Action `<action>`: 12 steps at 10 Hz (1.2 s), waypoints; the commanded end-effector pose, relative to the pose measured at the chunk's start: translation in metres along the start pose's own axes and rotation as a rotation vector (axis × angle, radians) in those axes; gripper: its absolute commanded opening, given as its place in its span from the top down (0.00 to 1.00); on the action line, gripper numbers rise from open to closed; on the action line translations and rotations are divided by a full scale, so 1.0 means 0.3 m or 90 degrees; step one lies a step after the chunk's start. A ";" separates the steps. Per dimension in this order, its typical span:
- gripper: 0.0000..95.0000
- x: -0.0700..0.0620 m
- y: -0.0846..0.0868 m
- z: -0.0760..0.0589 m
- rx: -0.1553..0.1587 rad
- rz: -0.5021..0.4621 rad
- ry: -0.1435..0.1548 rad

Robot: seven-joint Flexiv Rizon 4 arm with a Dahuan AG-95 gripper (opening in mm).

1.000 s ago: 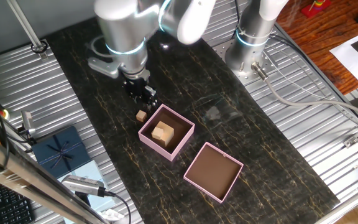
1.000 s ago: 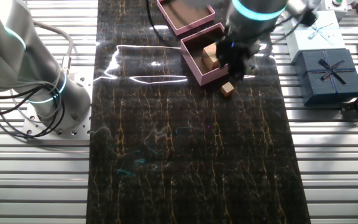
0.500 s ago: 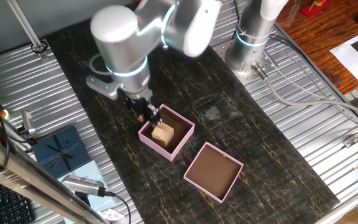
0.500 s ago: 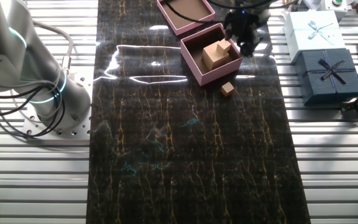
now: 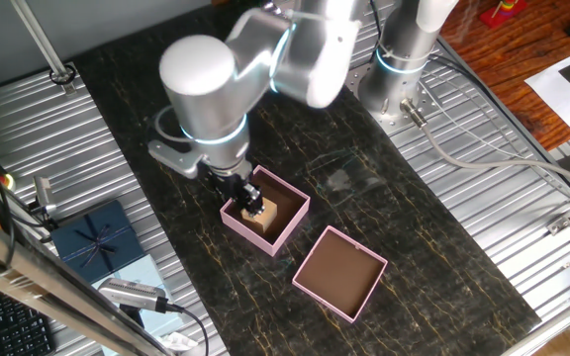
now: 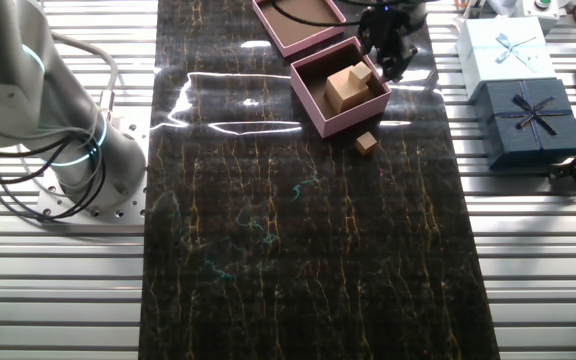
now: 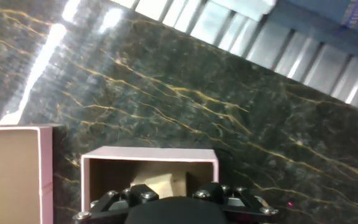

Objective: Take everything out of the gift box

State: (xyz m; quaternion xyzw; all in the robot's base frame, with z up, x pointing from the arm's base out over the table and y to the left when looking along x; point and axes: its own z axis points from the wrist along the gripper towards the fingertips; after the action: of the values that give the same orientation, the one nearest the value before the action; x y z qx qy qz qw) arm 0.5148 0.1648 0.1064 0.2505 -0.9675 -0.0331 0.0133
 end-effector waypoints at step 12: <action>1.00 0.033 0.033 0.091 0.016 0.022 -0.029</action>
State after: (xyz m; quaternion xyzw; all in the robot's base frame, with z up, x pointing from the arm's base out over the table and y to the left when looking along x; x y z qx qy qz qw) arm 0.5012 0.1704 0.0790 0.2334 -0.9720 -0.0257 -0.0122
